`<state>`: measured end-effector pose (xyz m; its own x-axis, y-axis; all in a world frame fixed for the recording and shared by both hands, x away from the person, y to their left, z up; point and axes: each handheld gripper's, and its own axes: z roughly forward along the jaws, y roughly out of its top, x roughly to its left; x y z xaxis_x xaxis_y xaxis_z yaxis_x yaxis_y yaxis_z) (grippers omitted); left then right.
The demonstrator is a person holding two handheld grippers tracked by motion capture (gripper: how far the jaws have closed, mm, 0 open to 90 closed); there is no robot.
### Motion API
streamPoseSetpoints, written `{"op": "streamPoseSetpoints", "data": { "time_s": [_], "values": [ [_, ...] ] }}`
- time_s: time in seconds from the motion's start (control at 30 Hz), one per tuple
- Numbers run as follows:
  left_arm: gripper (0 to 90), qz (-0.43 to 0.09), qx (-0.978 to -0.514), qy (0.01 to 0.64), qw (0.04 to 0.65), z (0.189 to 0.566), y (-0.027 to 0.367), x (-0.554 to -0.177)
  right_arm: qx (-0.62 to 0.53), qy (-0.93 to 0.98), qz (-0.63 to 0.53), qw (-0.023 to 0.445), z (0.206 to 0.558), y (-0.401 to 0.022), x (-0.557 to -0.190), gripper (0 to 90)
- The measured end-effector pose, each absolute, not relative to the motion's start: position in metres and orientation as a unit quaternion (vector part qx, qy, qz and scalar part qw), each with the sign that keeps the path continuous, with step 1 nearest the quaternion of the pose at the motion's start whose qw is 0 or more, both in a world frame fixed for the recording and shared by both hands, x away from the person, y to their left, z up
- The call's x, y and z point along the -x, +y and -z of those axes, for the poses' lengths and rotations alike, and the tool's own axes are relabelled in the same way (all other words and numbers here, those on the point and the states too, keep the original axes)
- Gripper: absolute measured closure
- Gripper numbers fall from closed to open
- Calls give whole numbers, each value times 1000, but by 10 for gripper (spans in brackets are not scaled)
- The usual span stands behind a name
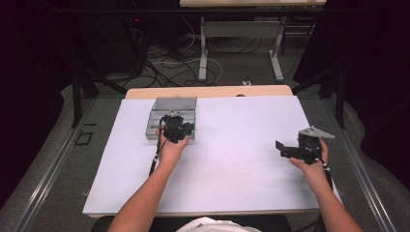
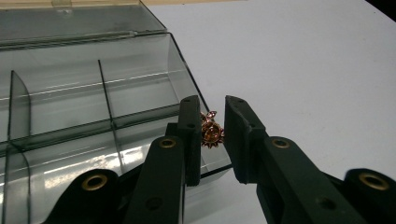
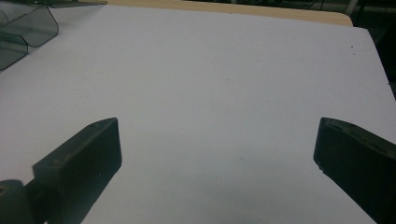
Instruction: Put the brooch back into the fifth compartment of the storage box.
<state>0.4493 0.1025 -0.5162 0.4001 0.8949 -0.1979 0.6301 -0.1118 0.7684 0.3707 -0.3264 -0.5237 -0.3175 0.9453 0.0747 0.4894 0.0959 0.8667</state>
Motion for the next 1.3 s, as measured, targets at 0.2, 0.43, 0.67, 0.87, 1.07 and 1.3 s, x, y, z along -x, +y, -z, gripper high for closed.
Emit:
{"op": "streamPoseSetpoints", "data": {
  "time_s": [0.2,0.43,0.67,0.87,1.07,1.3],
  "values": [
    [767,-165,-724,530,409,517,112,-450,-519,691,-427,267,524,-326,-371,5],
    [767,-166,-719,541,403,519,124,-450,-519,691,-426,268,524,-326,-371,5],
    [767,-166,-715,550,399,521,134,-450,-520,689,-426,270,524,-326,-371,5],
    [767,-171,-709,557,397,524,141,-451,-517,690,-428,272,525,-326,-372,5],
    [767,-172,-709,560,393,524,146,-453,-517,692,-425,272,525,-325,-372,5],
    [767,-172,-713,564,380,522,150,-455,-519,690,-425,271,525,-326,-372,5]
  ]
}}
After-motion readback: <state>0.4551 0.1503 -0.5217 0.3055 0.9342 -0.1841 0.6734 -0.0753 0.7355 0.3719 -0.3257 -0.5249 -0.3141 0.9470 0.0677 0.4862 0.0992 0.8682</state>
